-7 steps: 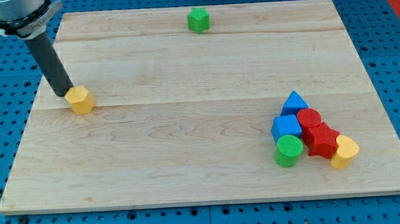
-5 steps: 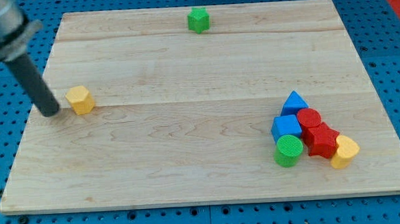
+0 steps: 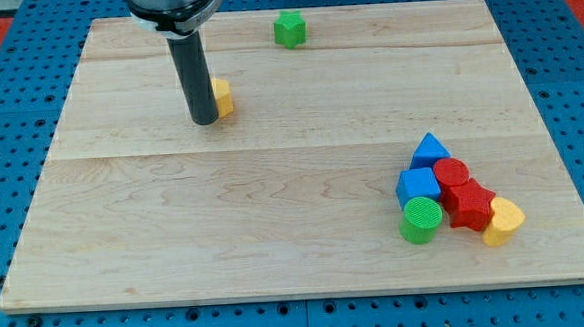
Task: Place the yellow hexagon close to the green star
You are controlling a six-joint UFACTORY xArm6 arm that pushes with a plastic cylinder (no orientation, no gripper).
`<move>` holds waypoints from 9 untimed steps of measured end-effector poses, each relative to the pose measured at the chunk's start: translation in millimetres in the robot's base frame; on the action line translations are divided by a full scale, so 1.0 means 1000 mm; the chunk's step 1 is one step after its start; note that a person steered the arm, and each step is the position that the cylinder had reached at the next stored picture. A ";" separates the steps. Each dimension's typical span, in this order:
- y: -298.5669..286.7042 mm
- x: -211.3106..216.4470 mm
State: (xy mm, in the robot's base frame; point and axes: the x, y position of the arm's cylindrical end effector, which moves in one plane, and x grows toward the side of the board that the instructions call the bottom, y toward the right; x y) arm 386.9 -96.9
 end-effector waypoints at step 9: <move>0.023 -0.146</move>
